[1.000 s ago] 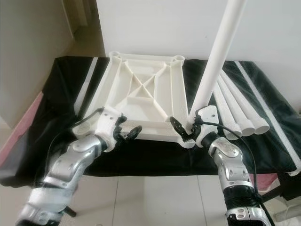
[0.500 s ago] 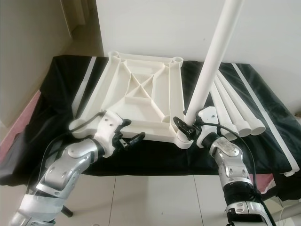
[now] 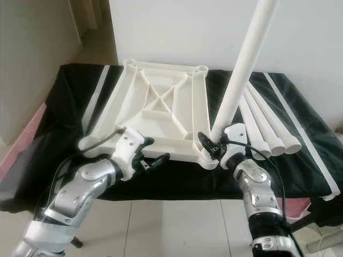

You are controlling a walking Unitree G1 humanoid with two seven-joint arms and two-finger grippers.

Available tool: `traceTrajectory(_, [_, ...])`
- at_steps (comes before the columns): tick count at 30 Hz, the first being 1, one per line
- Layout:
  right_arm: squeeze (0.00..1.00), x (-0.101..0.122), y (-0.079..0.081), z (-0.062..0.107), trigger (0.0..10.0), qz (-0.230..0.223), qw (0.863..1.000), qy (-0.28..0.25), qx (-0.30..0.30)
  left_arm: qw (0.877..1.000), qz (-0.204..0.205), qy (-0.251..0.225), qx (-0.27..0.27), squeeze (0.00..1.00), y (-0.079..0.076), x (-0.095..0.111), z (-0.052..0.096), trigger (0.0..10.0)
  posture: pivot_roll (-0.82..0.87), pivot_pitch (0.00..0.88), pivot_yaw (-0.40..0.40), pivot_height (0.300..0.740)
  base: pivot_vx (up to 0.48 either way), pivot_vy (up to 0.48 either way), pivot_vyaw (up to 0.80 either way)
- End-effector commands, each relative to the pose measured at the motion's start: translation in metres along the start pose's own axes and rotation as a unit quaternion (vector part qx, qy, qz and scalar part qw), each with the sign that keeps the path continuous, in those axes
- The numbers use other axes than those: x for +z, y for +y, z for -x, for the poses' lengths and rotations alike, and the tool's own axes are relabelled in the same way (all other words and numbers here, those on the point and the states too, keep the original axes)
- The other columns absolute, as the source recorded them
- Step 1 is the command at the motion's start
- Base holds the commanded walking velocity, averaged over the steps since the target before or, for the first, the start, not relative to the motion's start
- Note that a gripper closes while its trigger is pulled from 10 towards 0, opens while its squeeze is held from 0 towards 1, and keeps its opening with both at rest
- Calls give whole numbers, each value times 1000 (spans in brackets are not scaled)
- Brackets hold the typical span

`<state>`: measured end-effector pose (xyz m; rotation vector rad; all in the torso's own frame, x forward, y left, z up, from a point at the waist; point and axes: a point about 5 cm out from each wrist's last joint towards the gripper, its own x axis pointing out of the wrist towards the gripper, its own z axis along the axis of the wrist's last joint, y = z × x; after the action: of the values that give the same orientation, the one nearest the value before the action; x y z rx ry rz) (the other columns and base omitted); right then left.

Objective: Building children table

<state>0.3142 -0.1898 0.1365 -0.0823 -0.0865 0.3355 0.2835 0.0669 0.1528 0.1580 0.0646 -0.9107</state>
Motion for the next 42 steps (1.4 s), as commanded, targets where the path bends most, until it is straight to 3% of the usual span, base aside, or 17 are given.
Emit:
traceTrajectory(1, [0,-11,8,3,10000,-4,998,34,-45,998,-3,-7,-56,0,-8,5,-3,10000,-33,0,-29,740,0,0,0])
traceTrajectory(6, [0,-13,14,2,10000,-21,995,34,-89,998,-3,-4,-56,0,-7,4,-4,10000,-35,0,-27,740,0,0,0])
traceTrajectory(10, [0,-15,15,4,10000,-41,986,36,-159,998,-2,-4,-57,0,-7,4,-4,10000,-34,0,-30,740,0,0,0])
traceTrajectory(12, [0,-16,16,6,10000,-54,979,38,-192,998,-2,-4,-58,0,-7,3,-4,10000,-33,0,-31,740,0,0,0])
traceTrajectory(13, [0,-18,19,8,10000,-70,968,45,-235,998,-2,-3,-57,0,-6,3,-4,10000,-32,0,-32,740,0,0,0])
traceTrajectory(14, [0,-18,19,8,10000,-70,968,45,-235,998,-2,-3,-57,0,-6,3,-4,10000,-32,0,-32,740,0,0,0])
traceTrajectory(16, [0,-20,27,8,10000,-96,950,48,-293,999,-5,-2,-52,0,-5,4,-4,10000,-17,0,-42,740,0,0,0])
traceTrajectory(19, [0,-19,36,6,10000,-114,945,45,-302,999,-7,-3,-51,0,-5,5,-3,10000,-12,0,-41,740,0,0,0])
traceTrajectory(22, [0,-15,48,2,10000,-126,955,37,-266,999,-6,-3,-52,0,-5,4,-1,10000,-12,0,-40,740,0,0,0])
traceTrajectory(30, [0,-13,51,1,10000,-129,955,36,-265,999,-8,0,-48,0,-3,4,0,10000,-9,0,-39,740,0,0,0])
traceTrajectory(31, [137,-12,50,2,10000,-127,956,35,-264,999,-10,0,-49,0,-4,4,0,10000,-8,0,-38,740,0,0,0])
traceTrajectory(34, [137,-12,50,2,10000,-126,956,35,-263,999,-12,-1,-49,0,-4,4,0,10000,-8,0,-38,740,0,0,0])
traceTrajectory(35, [1000,-11,50,3,10000,-127,956,31,-263,999,-12,0,-50,0,-4,5,0,10000,-9,0,-37,740,0,0,0])
traceTrajectory(40, [1000,-4,47,4,10000,-121,965,12,-233,999,-13,1,-49,0,-3,4,0,10000,-12,0,-34,740,0,0,0])
traceTrajectory(41, [0,1,42,1,10000,-106,980,3,-167,998,-19,1,-52,0,-4,6,-1,10000,-13,0,-32,740,0,0,0])
traceTrajectory(42, [0,1,42,1,10000,-106,980,3,-167,998,-19,1,-52,0,-4,6,-1,10000,-13,0,-32,740,0,0,0])
